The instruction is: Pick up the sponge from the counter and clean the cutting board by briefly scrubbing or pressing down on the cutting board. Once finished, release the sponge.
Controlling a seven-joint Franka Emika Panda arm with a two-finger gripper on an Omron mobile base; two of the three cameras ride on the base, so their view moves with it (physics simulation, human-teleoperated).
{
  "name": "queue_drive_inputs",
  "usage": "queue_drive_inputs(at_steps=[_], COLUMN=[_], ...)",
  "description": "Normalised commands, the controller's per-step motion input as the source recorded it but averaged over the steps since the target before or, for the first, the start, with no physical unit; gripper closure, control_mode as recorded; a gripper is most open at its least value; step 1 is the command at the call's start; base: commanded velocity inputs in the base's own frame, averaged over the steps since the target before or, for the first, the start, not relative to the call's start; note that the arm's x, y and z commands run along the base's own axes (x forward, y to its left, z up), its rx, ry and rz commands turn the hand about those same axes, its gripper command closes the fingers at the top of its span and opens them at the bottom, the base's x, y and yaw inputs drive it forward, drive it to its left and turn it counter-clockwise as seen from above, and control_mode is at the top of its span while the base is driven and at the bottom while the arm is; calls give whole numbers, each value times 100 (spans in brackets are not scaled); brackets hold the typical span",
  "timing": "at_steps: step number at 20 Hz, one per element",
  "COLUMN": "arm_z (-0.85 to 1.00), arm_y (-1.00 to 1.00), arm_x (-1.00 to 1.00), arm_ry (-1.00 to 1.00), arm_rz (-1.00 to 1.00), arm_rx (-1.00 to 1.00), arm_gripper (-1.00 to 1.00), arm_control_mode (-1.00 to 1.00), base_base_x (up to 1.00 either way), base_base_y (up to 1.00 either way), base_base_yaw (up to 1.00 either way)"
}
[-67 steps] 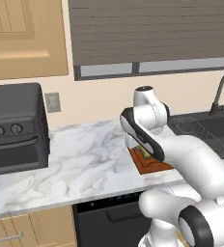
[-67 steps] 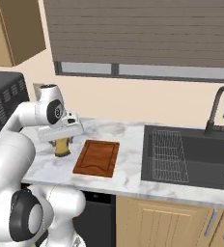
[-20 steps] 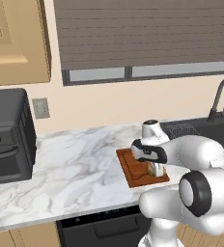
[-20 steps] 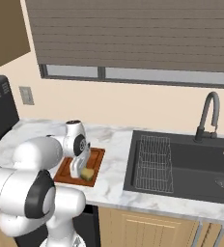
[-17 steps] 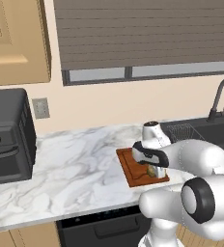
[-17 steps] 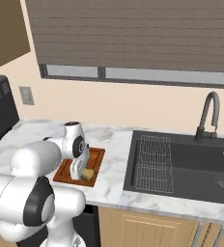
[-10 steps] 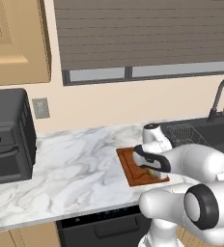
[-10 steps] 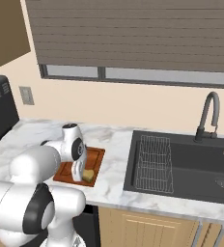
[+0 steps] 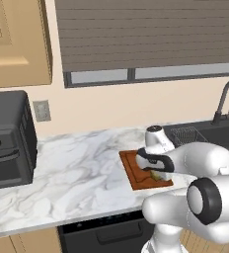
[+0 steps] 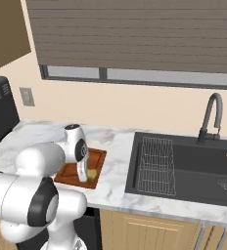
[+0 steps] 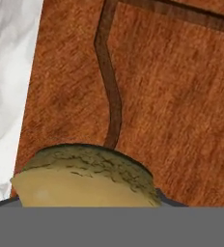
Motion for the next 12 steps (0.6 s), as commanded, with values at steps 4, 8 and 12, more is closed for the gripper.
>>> queue_drive_inputs(at_steps=[4,8,12], arm_z=[0,0,0], arm_y=[0,0,3], arm_x=[76,83,81], arm_ry=[0,0,0], arm_rz=[9,9,4], arm_rx=[6,7,4], arm_gripper=[100,100,100], arm_control_mode=[-100,-100,-100], base_base_x=[0,0,0], base_base_y=[0,0,0], base_base_yaw=[0,0,0])
